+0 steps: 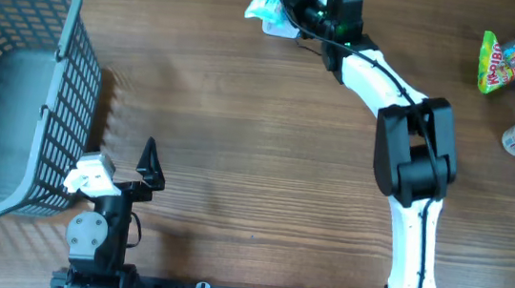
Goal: Scan the item barcode
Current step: 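Lift the wipes pack and hold it at the scanner, right gripper, then carry the wipes pack to the right edge and release it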
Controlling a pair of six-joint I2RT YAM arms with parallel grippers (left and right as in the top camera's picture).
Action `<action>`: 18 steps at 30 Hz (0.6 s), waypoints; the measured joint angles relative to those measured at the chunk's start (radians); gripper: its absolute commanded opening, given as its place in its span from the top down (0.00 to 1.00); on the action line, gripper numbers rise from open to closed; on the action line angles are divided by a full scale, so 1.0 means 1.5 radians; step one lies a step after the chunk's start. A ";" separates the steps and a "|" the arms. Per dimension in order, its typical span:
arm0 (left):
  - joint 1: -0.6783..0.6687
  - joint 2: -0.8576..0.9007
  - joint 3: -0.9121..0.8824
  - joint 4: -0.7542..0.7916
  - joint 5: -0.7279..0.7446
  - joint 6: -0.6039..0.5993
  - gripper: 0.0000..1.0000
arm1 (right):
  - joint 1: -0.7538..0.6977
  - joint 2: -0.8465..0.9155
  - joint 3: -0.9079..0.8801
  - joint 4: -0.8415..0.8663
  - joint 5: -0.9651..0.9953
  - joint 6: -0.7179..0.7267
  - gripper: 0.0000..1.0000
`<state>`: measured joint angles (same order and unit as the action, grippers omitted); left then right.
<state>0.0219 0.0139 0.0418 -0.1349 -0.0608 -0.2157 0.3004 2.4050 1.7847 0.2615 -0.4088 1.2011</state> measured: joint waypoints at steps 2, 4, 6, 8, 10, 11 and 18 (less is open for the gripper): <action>0.000 0.000 0.000 0.000 0.000 0.000 0.00 | -0.005 0.016 0.000 0.002 0.009 0.006 0.95; 0.000 0.000 0.000 0.000 0.000 0.000 0.00 | -0.007 0.022 0.000 0.016 0.009 0.008 0.95; 0.000 0.000 0.000 0.000 0.000 0.000 0.00 | -0.006 0.022 0.000 0.037 0.004 0.010 0.96; 0.000 0.000 0.000 0.000 0.000 0.000 0.00 | -0.006 0.022 0.000 0.050 -0.014 0.010 0.95; 0.000 0.000 0.000 0.000 0.000 0.000 0.00 | -0.006 0.023 0.000 0.061 -0.047 0.010 0.95; 0.000 0.000 0.000 0.000 0.000 0.000 0.00 | -0.007 0.023 0.000 0.063 -0.062 0.010 0.95; 0.000 0.000 0.000 0.000 0.000 0.000 0.00 | -0.010 0.008 0.003 -0.080 -0.137 -0.034 0.95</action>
<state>0.0219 0.0139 0.0418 -0.1349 -0.0608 -0.2157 0.2852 2.4165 1.7893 0.1421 -0.6144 1.1503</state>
